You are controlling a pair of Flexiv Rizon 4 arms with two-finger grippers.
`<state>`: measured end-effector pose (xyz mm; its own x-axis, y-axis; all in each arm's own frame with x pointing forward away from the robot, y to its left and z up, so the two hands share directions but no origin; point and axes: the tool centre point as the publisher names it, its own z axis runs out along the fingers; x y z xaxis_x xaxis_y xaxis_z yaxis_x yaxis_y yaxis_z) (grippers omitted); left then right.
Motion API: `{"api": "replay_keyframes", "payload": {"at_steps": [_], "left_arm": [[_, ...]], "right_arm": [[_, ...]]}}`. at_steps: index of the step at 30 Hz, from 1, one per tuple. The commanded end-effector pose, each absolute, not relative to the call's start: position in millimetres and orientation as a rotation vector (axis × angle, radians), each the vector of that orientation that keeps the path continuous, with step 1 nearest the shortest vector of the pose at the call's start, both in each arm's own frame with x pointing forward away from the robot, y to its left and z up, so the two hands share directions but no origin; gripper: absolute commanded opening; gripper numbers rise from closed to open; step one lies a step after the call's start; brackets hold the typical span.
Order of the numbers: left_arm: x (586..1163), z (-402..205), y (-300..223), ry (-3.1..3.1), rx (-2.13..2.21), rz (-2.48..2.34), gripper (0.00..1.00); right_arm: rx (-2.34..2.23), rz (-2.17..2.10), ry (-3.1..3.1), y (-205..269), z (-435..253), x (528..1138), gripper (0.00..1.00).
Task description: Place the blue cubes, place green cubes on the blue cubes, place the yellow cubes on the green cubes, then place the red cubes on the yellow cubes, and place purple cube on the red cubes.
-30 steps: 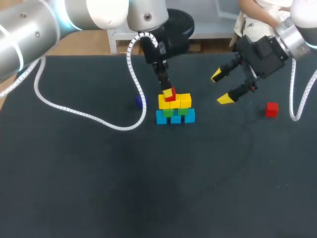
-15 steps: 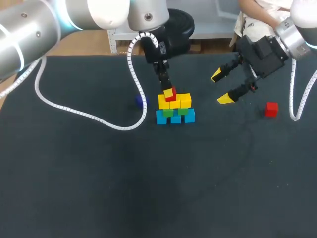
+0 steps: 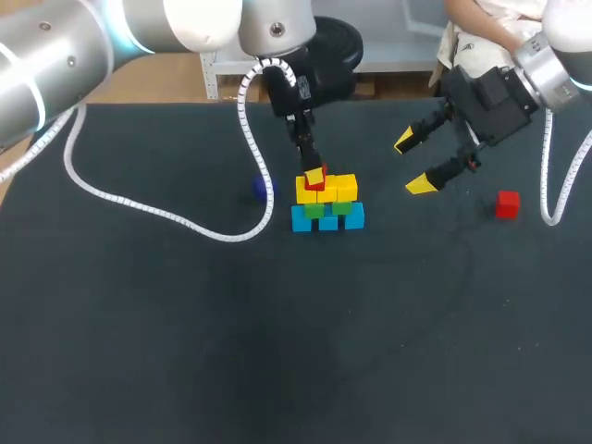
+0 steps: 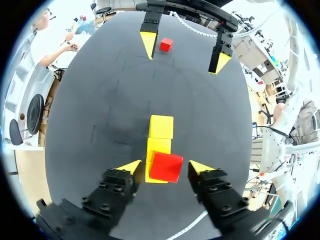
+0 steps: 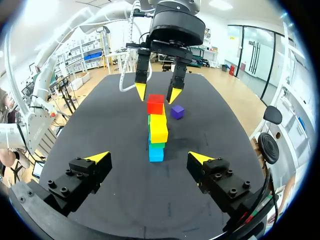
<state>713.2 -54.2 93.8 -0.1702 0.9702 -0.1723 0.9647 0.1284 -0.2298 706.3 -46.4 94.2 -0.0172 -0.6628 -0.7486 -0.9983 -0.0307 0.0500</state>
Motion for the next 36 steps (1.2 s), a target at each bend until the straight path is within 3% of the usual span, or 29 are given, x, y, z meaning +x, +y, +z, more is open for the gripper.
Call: {"api": "replay_keyframes", "payload": {"at_steps": [1,3,6,8,12,18,22,23,36], "left_arm": [[717,96,-55,-2.342,-2.009,0.451,0.65],[717,96,-55,-2.344,-2.009,0.449,0.50],[717,96,-55,-2.347,-2.011,0.446,0.47],[717,96,-55,-2.348,-2.016,0.446,0.38],[717,96,-55,-2.349,-2.042,0.429,0.41],[718,99,-56,-2.334,-2.081,0.398,0.52],[716,104,-57,-2.327,-2.109,0.390,0.78],[715,105,-58,-2.326,-2.114,0.389,0.81],[693,133,-50,-2.392,-2.180,0.308,1.00]], "right_arm": [[-1.742,0.835,1.730,-47,94,705,1.00],[-1.742,0.835,1.730,-47,94,705,1.00],[-1.742,0.835,1.730,-47,94,705,1.00],[-1.742,0.835,1.730,-47,94,705,1.00],[-1.742,0.835,1.730,-47,94,705,1.00],[-1.742,0.835,1.730,-47,94,705,1.00],[-1.742,0.835,1.730,-47,94,705,1.00],[-1.742,0.835,1.730,-47,94,705,1.00],[-1.742,0.835,1.730,-47,94,705,1.00]]}}
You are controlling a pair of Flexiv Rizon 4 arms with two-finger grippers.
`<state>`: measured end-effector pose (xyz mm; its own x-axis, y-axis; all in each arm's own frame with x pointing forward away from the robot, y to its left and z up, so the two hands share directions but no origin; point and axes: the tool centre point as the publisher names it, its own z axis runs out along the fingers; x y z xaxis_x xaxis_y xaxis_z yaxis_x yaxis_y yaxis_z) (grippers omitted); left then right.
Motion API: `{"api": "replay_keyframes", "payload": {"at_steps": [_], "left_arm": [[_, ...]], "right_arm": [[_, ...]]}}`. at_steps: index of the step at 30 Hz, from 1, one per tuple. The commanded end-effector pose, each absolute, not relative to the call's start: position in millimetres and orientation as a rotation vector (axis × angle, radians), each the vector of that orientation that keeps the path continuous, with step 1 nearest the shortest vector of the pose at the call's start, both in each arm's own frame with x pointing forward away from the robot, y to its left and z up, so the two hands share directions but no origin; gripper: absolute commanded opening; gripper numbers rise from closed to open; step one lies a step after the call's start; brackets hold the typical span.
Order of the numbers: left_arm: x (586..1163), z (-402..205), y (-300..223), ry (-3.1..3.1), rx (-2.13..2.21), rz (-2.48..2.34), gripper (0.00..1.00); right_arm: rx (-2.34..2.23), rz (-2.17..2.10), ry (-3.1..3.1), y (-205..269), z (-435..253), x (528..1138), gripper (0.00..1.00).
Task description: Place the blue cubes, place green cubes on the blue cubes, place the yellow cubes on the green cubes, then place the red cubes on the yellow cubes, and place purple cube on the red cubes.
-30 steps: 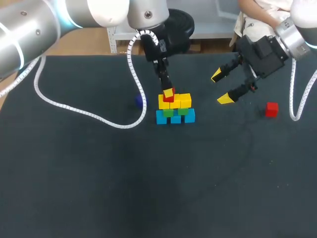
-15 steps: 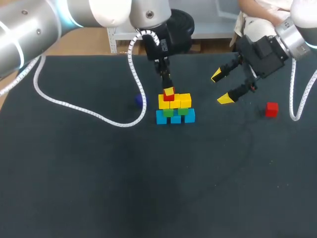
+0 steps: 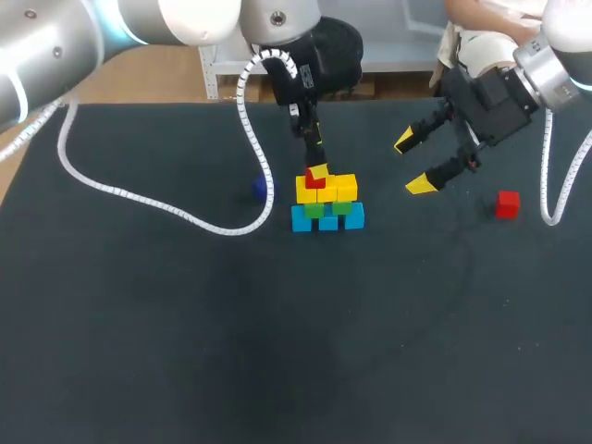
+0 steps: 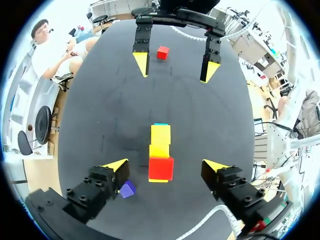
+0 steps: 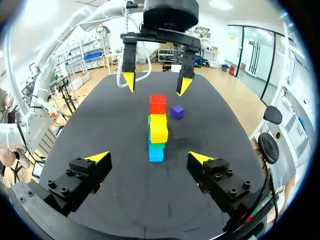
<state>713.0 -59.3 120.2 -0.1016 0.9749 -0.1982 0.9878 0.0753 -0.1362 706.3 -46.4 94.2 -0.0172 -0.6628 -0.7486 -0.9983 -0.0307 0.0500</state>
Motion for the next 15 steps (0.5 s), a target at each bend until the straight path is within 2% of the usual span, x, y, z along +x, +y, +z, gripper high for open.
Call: {"api": "replay_keyframes", "payload": {"at_steps": [1,15], "left_arm": [[691,137,-49,2.232,2.026,-0.274,1.00],[664,167,-33,2.063,1.870,-0.350,1.00]], "right_arm": [[-1.742,0.835,1.730,-47,94,705,1.00],[-1.742,0.835,1.730,-47,94,705,1.00]]}}
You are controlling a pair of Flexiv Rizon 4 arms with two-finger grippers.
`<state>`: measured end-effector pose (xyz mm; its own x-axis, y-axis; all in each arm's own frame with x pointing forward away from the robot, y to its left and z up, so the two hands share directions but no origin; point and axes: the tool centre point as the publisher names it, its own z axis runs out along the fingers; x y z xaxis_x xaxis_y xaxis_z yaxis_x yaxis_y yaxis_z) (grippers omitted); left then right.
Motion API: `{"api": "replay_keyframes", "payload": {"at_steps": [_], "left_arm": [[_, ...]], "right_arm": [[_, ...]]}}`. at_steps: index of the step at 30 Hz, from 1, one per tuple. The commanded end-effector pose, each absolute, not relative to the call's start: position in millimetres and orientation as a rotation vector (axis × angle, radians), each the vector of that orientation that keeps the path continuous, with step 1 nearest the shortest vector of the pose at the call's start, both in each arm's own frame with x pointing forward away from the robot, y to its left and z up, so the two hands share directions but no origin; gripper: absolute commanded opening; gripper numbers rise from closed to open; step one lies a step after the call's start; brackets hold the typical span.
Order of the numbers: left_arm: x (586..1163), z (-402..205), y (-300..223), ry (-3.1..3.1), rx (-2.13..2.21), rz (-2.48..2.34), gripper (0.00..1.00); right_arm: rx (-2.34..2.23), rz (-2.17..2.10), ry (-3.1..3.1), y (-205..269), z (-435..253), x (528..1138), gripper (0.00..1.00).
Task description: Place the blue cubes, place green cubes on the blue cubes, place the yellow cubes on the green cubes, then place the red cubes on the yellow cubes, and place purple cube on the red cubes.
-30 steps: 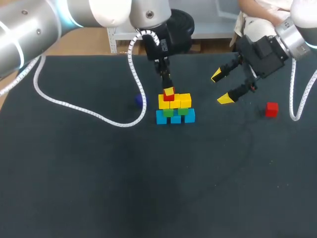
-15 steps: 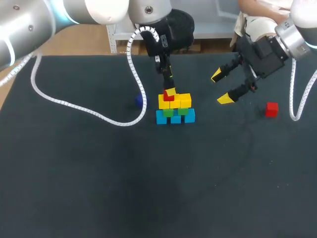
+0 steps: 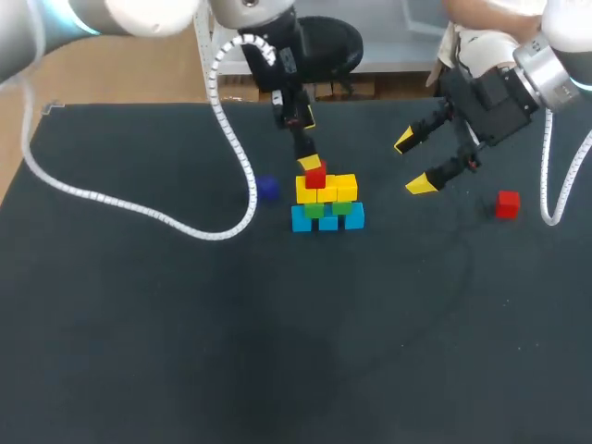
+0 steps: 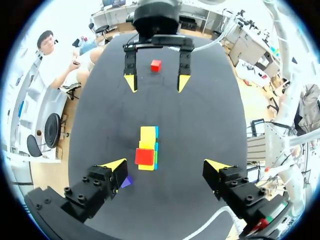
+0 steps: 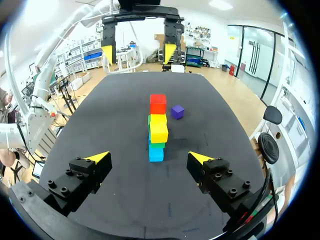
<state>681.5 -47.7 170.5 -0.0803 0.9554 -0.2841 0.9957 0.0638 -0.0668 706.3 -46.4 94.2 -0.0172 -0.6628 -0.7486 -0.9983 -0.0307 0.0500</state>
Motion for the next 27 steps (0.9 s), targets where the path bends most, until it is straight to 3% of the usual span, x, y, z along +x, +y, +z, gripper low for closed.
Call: {"api": "replay_keyframes", "payload": {"at_steps": [1,17,27], "left_arm": [[662,167,-33,2.054,1.859,-0.361,1.00],[645,174,-61,1.937,1.752,-0.506,1.00],[646,173,-50,1.883,1.753,-0.597,1.00]], "right_arm": [[-1.742,0.835,1.730,-47,94,705,1.00],[-1.742,0.835,1.730,-47,94,705,1.00],[-1.742,0.835,1.730,-47,94,705,1.00]]}}
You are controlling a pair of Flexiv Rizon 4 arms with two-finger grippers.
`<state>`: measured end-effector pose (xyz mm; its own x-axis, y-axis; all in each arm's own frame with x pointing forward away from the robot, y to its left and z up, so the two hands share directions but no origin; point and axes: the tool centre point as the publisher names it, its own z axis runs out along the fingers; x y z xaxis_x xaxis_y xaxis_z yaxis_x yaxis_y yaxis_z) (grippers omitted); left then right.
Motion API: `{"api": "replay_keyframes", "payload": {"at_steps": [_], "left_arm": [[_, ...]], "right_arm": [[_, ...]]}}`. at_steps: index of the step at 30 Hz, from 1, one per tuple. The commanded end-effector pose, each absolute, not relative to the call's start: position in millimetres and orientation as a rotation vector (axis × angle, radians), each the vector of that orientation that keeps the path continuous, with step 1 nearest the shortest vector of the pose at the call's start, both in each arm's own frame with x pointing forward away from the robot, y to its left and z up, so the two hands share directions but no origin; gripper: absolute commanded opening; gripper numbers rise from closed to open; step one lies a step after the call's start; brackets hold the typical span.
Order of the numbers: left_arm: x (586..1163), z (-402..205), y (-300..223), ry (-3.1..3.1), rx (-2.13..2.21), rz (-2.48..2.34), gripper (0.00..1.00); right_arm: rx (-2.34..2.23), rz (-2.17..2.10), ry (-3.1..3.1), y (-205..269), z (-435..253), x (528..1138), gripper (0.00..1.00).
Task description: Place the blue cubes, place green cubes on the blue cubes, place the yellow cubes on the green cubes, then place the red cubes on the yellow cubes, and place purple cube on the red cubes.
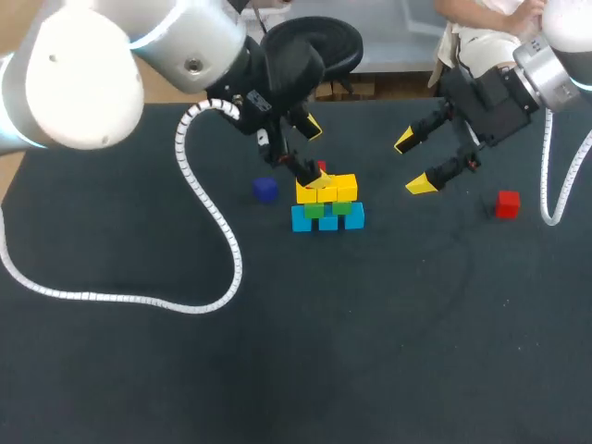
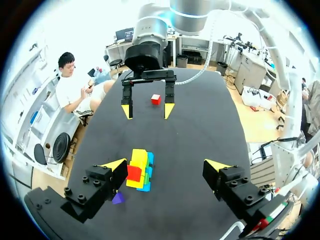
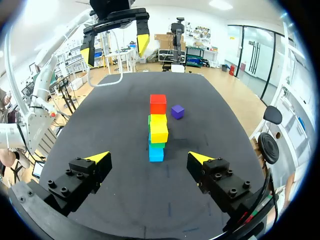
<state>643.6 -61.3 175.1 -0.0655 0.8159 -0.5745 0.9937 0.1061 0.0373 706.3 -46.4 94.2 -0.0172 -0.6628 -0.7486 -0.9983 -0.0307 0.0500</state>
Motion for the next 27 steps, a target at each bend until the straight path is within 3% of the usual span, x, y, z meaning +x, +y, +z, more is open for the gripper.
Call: {"api": "replay_keyframes", "payload": {"at_steps": [1,27], "left_arm": [[647,172,-48,1.871,1.765,-0.611,1.00],[651,162,-22,1.909,1.761,-0.629,1.00]], "right_arm": [[-1.742,0.835,1.730,-47,94,705,1.00],[-1.742,0.835,1.730,-47,94,705,1.00]]}}
